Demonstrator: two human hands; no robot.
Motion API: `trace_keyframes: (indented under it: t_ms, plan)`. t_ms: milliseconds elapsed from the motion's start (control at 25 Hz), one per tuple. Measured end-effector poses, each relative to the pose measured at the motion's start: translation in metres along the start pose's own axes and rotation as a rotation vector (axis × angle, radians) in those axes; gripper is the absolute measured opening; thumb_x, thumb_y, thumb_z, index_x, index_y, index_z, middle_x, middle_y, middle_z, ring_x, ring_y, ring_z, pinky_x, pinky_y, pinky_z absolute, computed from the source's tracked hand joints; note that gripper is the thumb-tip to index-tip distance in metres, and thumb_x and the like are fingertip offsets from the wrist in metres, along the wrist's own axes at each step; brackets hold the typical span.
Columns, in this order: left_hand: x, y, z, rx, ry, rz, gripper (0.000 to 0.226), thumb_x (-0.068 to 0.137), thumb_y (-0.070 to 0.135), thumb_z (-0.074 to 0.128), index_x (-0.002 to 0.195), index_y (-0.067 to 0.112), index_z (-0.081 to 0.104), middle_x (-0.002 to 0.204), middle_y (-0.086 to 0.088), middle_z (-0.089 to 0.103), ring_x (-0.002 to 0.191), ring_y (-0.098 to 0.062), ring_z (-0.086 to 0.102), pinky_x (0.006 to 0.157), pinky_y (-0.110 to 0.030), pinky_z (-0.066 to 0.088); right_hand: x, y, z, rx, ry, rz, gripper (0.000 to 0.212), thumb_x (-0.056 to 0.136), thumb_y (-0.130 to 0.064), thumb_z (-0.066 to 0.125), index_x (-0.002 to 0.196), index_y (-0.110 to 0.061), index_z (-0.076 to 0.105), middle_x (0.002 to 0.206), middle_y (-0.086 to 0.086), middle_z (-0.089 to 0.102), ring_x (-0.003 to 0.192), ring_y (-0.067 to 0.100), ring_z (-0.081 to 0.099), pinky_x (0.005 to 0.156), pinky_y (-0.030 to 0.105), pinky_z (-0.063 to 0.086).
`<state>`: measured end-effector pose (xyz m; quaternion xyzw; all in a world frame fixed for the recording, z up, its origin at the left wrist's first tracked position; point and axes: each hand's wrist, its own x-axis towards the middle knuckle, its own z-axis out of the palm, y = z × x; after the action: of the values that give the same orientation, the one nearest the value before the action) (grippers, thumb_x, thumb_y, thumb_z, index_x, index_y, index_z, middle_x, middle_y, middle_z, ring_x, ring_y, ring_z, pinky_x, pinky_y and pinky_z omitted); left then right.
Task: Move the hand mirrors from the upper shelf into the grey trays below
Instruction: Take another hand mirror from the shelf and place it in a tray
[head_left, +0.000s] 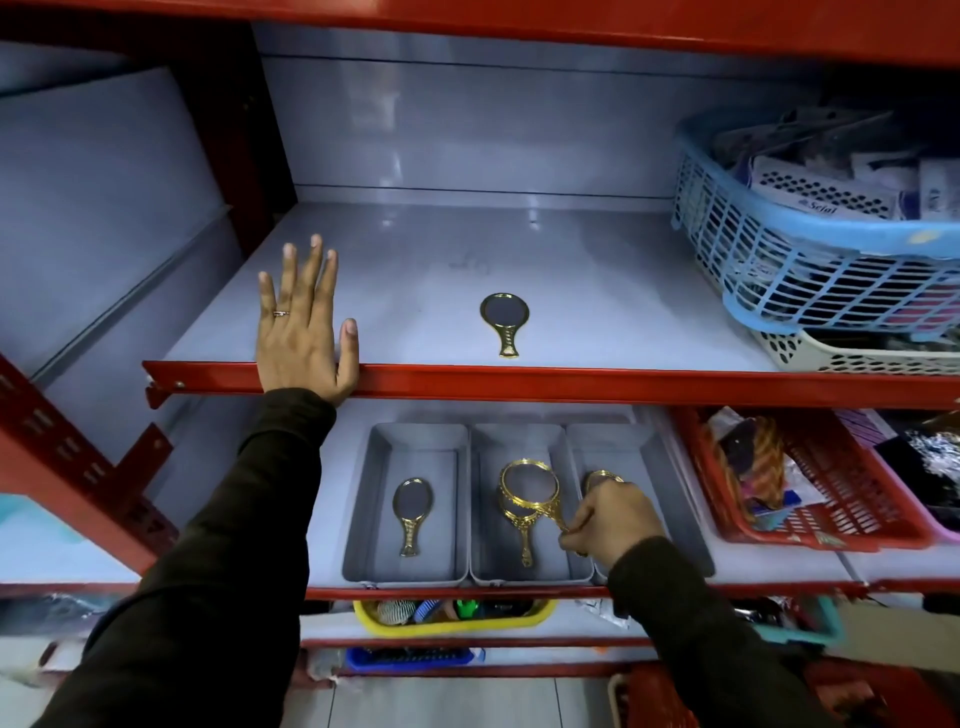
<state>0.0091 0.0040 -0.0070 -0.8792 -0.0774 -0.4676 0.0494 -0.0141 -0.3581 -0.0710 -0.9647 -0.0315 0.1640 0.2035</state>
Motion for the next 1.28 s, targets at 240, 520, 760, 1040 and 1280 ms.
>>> trace_keyframes:
  t_ms: [240, 520, 760, 1040, 1280]
  plan:
    - [0.001, -0.002, 0.002, -0.003, 0.012, 0.006, 0.068, 0.092, 0.036, 0.027, 0.155, 0.013, 0.019, 0.164, -0.005, 0.013, 0.152, -0.026, 0.008, 0.124, -0.044, 0.001, 0.074, 0.008, 0.069, -0.072, -0.111, 0.121, 0.039, 0.07, -0.032, 0.082, 0.095, -0.007, 0.068, 0.094, 0.007, 0.073, 0.089, 0.023, 0.071, 0.083, 0.034, 0.059]
    - [0.0, -0.002, 0.005, 0.013, 0.042, 0.023, 0.066, 0.093, 0.035, 0.027, 0.155, 0.013, 0.021, 0.163, -0.005, 0.015, 0.152, -0.026, 0.011, 0.124, -0.044, 0.002, 0.094, 0.015, 0.103, -0.145, -0.047, 0.158, 0.038, 0.075, -0.035, 0.078, 0.1, -0.01, 0.066, 0.099, 0.006, 0.072, 0.094, 0.022, 0.069, 0.079, 0.03, 0.056]
    - [0.001, -0.001, 0.003, 0.017, 0.05, 0.027, 0.066, 0.093, 0.036, 0.026, 0.155, 0.013, 0.022, 0.163, -0.006, 0.017, 0.152, -0.027, 0.012, 0.124, -0.044, 0.002, 0.091, 0.02, 0.105, -0.134, -0.053, 0.129, 0.026, 0.081, -0.032, 0.074, 0.096, -0.012, 0.068, 0.094, 0.006, 0.072, 0.088, 0.02, 0.069, 0.074, 0.029, 0.055]
    - [0.001, 0.0, 0.002, 0.024, 0.034, 0.017, 0.067, 0.093, 0.037, 0.026, 0.155, 0.014, 0.019, 0.163, -0.005, 0.015, 0.152, -0.025, 0.009, 0.124, -0.044, 0.002, 0.065, -0.015, 0.052, 0.114, 0.052, -0.049, 0.021, 0.077, -0.028, 0.079, 0.089, -0.012, 0.071, 0.089, 0.004, 0.073, 0.089, 0.019, 0.07, 0.087, 0.035, 0.058]
    - [0.001, 0.0, -0.001, 0.036, 0.017, 0.008, 0.068, 0.092, 0.036, 0.028, 0.156, 0.014, 0.018, 0.164, -0.005, 0.014, 0.153, -0.025, 0.008, 0.124, -0.043, 0.001, 0.008, -0.103, -0.05, 0.229, 0.179, -0.464, 0.015, 0.069, -0.033, 0.084, 0.069, -0.02, 0.078, 0.071, -0.009, 0.074, 0.068, 0.006, 0.068, 0.072, 0.026, 0.058]
